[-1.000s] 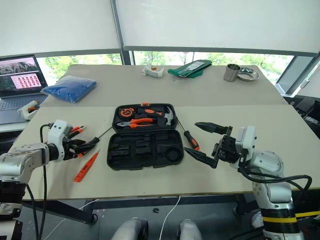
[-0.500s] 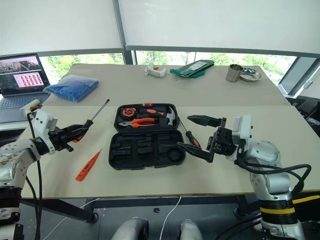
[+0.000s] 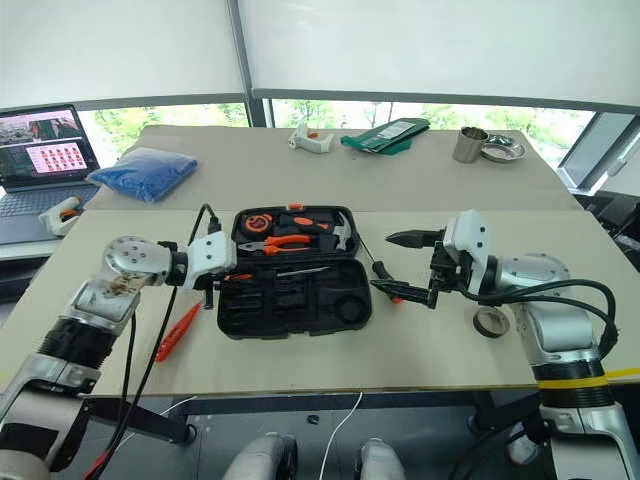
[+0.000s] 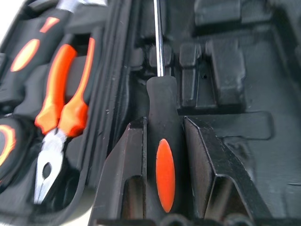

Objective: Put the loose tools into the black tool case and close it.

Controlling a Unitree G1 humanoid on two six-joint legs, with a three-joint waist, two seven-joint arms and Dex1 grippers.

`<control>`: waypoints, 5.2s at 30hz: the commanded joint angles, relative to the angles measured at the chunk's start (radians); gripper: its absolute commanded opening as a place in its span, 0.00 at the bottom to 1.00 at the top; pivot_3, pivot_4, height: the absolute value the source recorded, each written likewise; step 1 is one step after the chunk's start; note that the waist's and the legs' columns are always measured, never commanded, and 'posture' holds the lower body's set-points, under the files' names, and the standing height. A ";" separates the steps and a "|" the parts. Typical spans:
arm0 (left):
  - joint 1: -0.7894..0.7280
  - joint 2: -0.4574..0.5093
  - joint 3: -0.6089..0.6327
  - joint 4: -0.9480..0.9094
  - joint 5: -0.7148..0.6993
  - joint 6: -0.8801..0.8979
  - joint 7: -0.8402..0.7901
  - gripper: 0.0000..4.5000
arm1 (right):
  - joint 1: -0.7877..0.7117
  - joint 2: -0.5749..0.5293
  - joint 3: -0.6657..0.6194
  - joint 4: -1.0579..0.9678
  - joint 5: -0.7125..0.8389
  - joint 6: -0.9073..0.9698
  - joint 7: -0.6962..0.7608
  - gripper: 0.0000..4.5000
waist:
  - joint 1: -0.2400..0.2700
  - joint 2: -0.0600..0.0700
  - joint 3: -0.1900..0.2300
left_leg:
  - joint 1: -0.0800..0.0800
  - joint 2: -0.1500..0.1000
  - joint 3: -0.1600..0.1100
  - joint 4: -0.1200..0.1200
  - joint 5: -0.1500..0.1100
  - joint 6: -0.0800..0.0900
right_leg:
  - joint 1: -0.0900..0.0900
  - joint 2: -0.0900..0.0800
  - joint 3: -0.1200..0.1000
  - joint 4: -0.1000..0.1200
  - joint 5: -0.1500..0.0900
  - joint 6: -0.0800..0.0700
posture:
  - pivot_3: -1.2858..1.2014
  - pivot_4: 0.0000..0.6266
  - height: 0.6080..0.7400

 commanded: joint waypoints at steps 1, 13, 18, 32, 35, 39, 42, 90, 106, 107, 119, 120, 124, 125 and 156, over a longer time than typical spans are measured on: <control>-0.054 -0.012 -0.008 0.079 0.060 -0.088 0.034 0.17 | -0.017 0.005 -0.022 0.000 0.002 -0.039 0.020 1.00 | 0.000 0.000 0.000 | 0.000 0.000 0.000 0.000 0.000 0.000 | 0.000 0.000 0.000 0.000 0.000 0.000 | 0.52 0.24 1.00; -0.114 -0.088 -0.020 0.200 0.123 -0.171 0.060 0.17 | 0.045 0.008 -0.043 -0.072 0.060 0.016 0.050 1.00 | 0.002 0.000 0.000 | 0.000 0.000 -0.001 0.002 0.000 0.001 | 0.001 -0.001 0.000 0.000 0.001 0.002 | 0.52 0.24 1.00; -0.102 -0.109 -0.007 0.171 0.106 -0.144 0.052 0.36 | 0.058 0.011 -0.057 -0.130 0.103 0.077 0.030 1.00 | 0.002 0.000 0.000 | 0.000 0.000 -0.002 0.003 0.000 0.001 | 0.001 -0.001 0.000 0.001 0.001 0.002 | 0.52 0.24 1.00; -0.010 -0.208 0.142 0.032 -0.075 0.093 0.158 0.40 | 0.106 0.047 -0.114 -0.235 0.257 0.258 -0.068 1.00 | 0.002 0.000 0.000 | 0.000 0.000 -0.006 0.006 -0.001 0.002 | 0.002 -0.001 0.000 0.001 0.002 0.003 | 0.52 0.24 1.00; 0.020 -0.228 0.133 0.030 -0.062 0.125 0.193 0.14 | 0.117 0.050 -0.119 -0.233 0.255 0.253 -0.076 1.00 | 0.001 0.000 0.000 | 0.000 0.000 -0.006 0.007 -0.001 0.002 | 0.002 -0.001 0.001 0.002 0.002 0.003 | 0.52 0.24 1.00; 0.050 -0.229 0.090 0.045 0.004 0.113 0.244 0.01 | 0.139 0.050 -0.128 -0.233 0.252 0.247 -0.077 1.00 | 0.003 0.000 0.000 | 0.000 0.000 -0.006 0.007 -0.001 0.002 | 0.002 -0.001 0.001 0.002 0.002 0.003 | 0.52 0.24 1.00; 0.060 -0.236 0.073 0.050 0.025 0.125 0.267 0.01 | 0.152 0.053 -0.133 -0.235 0.251 0.246 -0.077 1.00 | 0.003 0.000 0.000 | 0.001 0.000 -0.006 0.007 -0.001 0.002 | 0.004 -0.002 0.001 0.002 0.002 0.004 | 0.52 0.24 1.00; 0.586 -0.067 0.498 -0.416 -0.602 0.054 -0.166 0.99 | -0.019 0.070 0.087 -0.119 -0.119 0.703 -0.587 1.00 | -0.008 0.004 -0.001 | -0.002 -0.002 -0.003 0.006 -0.005 0.007 | 0.000 -0.009 0.001 -0.002 -0.002 -0.003 | 0.52 0.24 1.00; 0.590 -0.063 0.491 -0.467 -0.613 0.070 -0.137 1.00 | -0.021 0.192 0.063 -0.046 -0.194 0.609 -0.681 0.39 | -0.012 0.004 -0.001 | -0.001 -0.001 -0.002 0.006 -0.005 0.007 | 0.000 -0.008 0.001 -0.001 -0.002 0.000 | 0.52 0.24 1.00; 0.586 -0.063 0.490 -0.468 -0.613 0.071 -0.134 1.00 | -0.010 0.200 0.051 -0.056 -0.198 0.600 -0.694 0.31 | -0.011 0.004 -0.001 | -0.001 -0.001 -0.002 0.006 -0.005 0.007 | 0.000 -0.008 0.001 -0.001 -0.002 0.001 | 0.52 0.24 1.00; 0.621 -0.109 0.551 -0.491 -0.614 0.041 0.008 1.00 | -0.072 0.154 0.003 0.055 -0.261 -0.054 -0.473 0.22 | -0.033 0.005 0.000 | -0.001 -0.001 -0.001 0.006 -0.005 0.007 | -0.001 -0.007 0.003 -0.001 -0.003 0.006 | 0.52 0.24 1.00; 0.628 -0.110 0.559 -0.491 -0.612 0.037 0.020 1.00 | -0.094 0.144 0.024 0.085 -0.266 -0.109 -0.419 0.22 | -0.037 0.005 0.000 | 0.000 -0.001 -0.001 0.006 -0.005 0.007 | -0.001 -0.006 0.003 -0.001 -0.002 0.008 | 0.52 0.24 1.00; 0.684 -0.091 0.608 -0.484 -0.609 0.026 0.039 1.00 | -0.225 0.133 0.176 0.192 -0.261 -0.246 -0.086 0.22 | -0.044 0.005 0.000 | 0.001 0.001 -0.001 0.005 -0.005 0.007 | 0.000 -0.003 0.002 -0.001 -0.002 0.009 | 0.52 0.24 1.00; 0.696 -0.085 0.618 -0.481 -0.609 0.026 0.038 1.00 | -0.250 0.135 0.208 0.224 -0.277 -0.273 -0.038 0.22 | -0.045 0.005 0.000 | 0.002 0.002 -0.001 0.004 -0.005 0.007 | 0.000 -0.003 0.003 -0.001 -0.002 0.009 | 0.52 0.24 1.00; 0.781 -0.077 0.637 -0.445 -0.554 -0.062 0.021 1.00 | -0.528 0.275 0.387 0.792 -0.580 -0.488 0.028 0.22 | -0.036 0.005 0.001 | 0.001 -0.001 0.000 0.002 -0.009 0.000 | -0.004 -0.009 0.001 0.001 0.002 0.001 | 0.52 0.24 1.00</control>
